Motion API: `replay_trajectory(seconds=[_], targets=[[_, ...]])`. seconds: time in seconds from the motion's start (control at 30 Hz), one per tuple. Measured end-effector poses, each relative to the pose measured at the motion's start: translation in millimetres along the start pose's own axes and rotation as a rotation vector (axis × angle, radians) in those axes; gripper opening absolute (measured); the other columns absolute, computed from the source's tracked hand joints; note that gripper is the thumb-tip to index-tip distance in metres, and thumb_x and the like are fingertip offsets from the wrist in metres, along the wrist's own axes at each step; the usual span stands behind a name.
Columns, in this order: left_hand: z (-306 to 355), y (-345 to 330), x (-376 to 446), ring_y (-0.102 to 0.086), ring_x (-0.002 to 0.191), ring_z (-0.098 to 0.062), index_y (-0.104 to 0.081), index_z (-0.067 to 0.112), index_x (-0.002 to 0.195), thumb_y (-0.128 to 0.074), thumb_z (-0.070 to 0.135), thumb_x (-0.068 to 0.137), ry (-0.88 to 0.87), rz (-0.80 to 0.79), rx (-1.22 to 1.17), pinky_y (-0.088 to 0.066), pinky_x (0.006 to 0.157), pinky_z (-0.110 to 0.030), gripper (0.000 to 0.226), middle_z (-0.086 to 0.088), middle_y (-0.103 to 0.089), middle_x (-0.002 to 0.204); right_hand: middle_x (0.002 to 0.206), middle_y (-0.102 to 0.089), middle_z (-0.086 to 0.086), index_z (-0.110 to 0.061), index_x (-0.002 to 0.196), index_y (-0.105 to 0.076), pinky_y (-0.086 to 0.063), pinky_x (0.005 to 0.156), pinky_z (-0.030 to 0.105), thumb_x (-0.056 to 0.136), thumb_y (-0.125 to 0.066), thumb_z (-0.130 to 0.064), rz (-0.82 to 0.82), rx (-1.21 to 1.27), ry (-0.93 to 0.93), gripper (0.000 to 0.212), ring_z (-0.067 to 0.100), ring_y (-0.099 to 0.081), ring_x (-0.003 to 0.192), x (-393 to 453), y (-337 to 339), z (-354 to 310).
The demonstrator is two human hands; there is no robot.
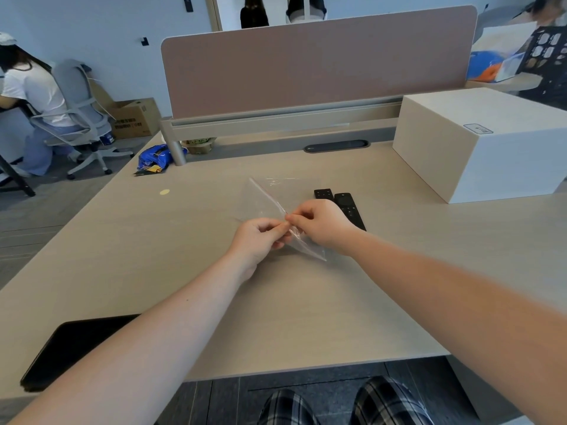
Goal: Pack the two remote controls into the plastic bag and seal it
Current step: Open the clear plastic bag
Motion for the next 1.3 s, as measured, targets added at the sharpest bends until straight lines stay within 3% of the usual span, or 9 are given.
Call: replay_trajectory(seconds=[0.23,0.43,0.53,0.67,0.9,0.97,1.1,1.17,1.3], targets=[[-0.6,-1.5,-2.4,-0.061,0.060,-0.012,-0.064,0.013,0.067,-0.063,0.007,0.088,0.052,0.062,0.069,-0.051,0.052,-0.017,0.022,-0.001,-0.064,0.063,0.073,-0.055,0.007,-0.011,0.073,-0.058,-0.038,0.060,0.026,0.093,-0.056,-0.017,-0.041,-0.075,0.028,0.021,0.018,-0.046,0.065,-2.1,-8.0,1.0],[-7.1,20.6,-2.1,-0.058,0.034,-0.008,-0.058,0.018,0.057,-0.054,0.006,0.086,0.063,0.314,0.278,-0.056,0.056,-0.031,0.032,-0.005,-0.066,0.056,0.077,-0.056,0.008,0.003,0.087,-0.066,-0.035,0.068,0.025,0.091,-0.056,-0.015,0.074,-0.199,-0.004,0.021,0.020,-0.048,0.075,3.8,12.8,11.3],[-10.2,32.7,-5.5,-0.069,0.058,-0.026,-0.052,0.017,0.054,-0.055,0.012,0.083,0.059,0.294,0.502,-0.060,0.069,-0.039,0.029,-0.010,-0.071,0.062,0.075,-0.058,0.003,-0.001,0.086,-0.068,-0.039,0.066,0.025,0.085,-0.058,-0.013,0.128,-0.268,-0.040,0.016,0.019,-0.050,0.073,6.7,32.3,21.1],[0.6,30.0,-11.7,-0.052,0.068,-0.030,-0.040,0.018,0.051,-0.055,0.019,0.079,0.058,0.276,0.858,-0.040,0.058,-0.029,0.032,0.001,-0.053,0.057,0.074,-0.061,0.003,-0.004,0.084,-0.067,-0.048,0.065,0.031,0.082,-0.060,-0.015,0.233,-0.270,-0.034,0.013,0.020,-0.054,0.072,9.6,40.4,17.7],[4.4,30.2,-17.5,-0.055,0.079,-0.029,-0.044,0.019,0.061,-0.056,0.029,0.080,0.155,0.256,0.932,-0.041,0.064,-0.029,0.024,-0.003,-0.057,0.078,0.080,-0.064,0.005,-0.008,0.094,-0.063,-0.053,0.074,0.034,0.087,-0.055,-0.018,0.376,-0.155,-0.050,0.014,0.024,-0.060,0.079,7.5,47.2,6.8],[13.2,26.0,-19.3,-0.054,0.101,-0.027,-0.048,0.021,0.087,-0.065,0.037,0.077,0.011,0.341,0.986,-0.046,0.074,-0.035,0.025,-0.003,-0.055,0.105,0.085,-0.068,0.009,-0.007,0.094,-0.062,-0.054,0.075,0.037,0.087,-0.054,-0.015,0.347,-0.220,0.005,0.014,0.028,-0.062,0.081,7.1,39.9,-1.3],[39.3,7.1,-19.1,-0.042,0.119,-0.028,-0.033,0.026,0.139,-0.072,0.040,0.073,-0.470,0.442,1.168,-0.049,0.086,-0.040,0.078,-0.003,-0.041,0.138,0.083,-0.067,0.017,-0.003,0.098,-0.059,-0.053,0.068,0.041,0.086,-0.050,-0.009,0.329,-0.443,0.235,0.016,0.036,-0.058,0.080,5.8,24.8,-19.8],[48.0,2.2,-13.4,-0.046,0.113,-0.029,-0.044,0.026,0.135,-0.068,0.037,0.076,-0.579,0.438,1.251,-0.049,0.079,-0.039,0.065,-0.001,-0.051,0.133,0.083,-0.067,0.018,-0.001,0.101,-0.060,-0.052,0.068,0.043,0.087,-0.050,-0.008,0.334,-0.461,0.338,0.018,0.036,-0.057,0.082,4.1,20.5,-27.3],[55.4,9.6,-7.9,-0.057,0.089,-0.031,-0.074,0.015,0.081,-0.058,0.027,0.087,-0.689,0.498,1.274,-0.033,0.054,-0.029,0.020,-0.001,-0.071,0.080,0.087,-0.069,0.006,-0.008,0.108,-0.064,-0.047,0.072,0.031,0.090,-0.059,-0.024,0.332,-0.285,0.383,0.025,0.020,-0.054,0.078,-0.5,21.8,-33.6]])
Point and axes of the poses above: each hand's wrist, its own x-axis towards the middle knuckle, its own y-axis out of the back of the hand, z = x × y, the point moved 3 cm from there along x, towards the middle knuckle
